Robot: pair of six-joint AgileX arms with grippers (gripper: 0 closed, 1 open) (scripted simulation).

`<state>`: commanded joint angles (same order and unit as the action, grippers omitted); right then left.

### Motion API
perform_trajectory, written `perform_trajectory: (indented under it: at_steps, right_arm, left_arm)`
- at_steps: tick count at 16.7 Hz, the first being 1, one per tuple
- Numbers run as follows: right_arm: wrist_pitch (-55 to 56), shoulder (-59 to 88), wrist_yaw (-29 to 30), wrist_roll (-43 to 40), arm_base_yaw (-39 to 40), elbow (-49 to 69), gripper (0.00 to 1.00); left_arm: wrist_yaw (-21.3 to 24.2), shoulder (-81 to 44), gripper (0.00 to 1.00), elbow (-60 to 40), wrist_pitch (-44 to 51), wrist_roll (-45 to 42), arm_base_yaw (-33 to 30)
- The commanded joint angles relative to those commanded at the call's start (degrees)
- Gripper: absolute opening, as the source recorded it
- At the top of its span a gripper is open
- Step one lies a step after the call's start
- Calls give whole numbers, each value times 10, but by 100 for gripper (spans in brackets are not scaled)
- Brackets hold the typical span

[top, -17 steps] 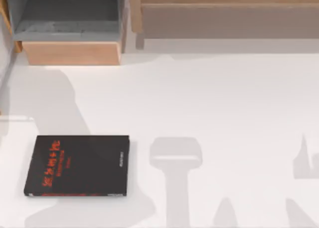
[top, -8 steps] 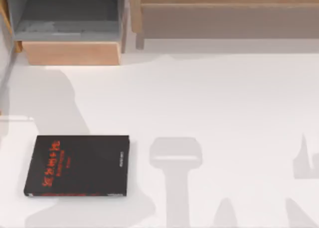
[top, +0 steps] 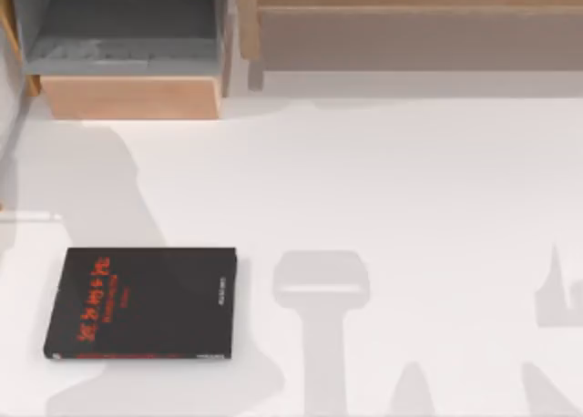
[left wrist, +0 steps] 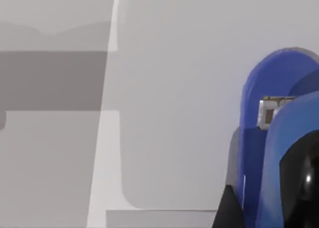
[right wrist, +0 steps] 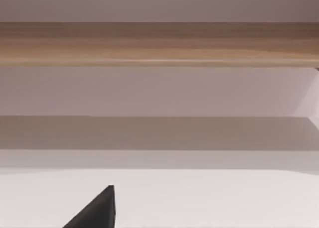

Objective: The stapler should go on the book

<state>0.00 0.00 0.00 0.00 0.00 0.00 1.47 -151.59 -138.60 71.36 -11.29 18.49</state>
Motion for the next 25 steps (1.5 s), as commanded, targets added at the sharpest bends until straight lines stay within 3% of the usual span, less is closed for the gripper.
perform_trajectory:
  at_steps: [9, 15, 19, 25]
  right_arm:
    - [0, 0, 0, 0, 0, 0, 100]
    - [0, 0, 0, 0, 0, 0, 100]
    - [0, 0, 0, 0, 0, 0, 100]
    - [0, 0, 0, 0, 0, 0, 100]
  left_arm:
    - [0, 7, 0, 0, 0, 3, 2]
    - [-23, 133, 0, 77, -31, 75, -8]
    - [-46, 266, 0, 173, -88, 139, -68]
    - [-63, 434, 0, 382, -154, 219, -220]
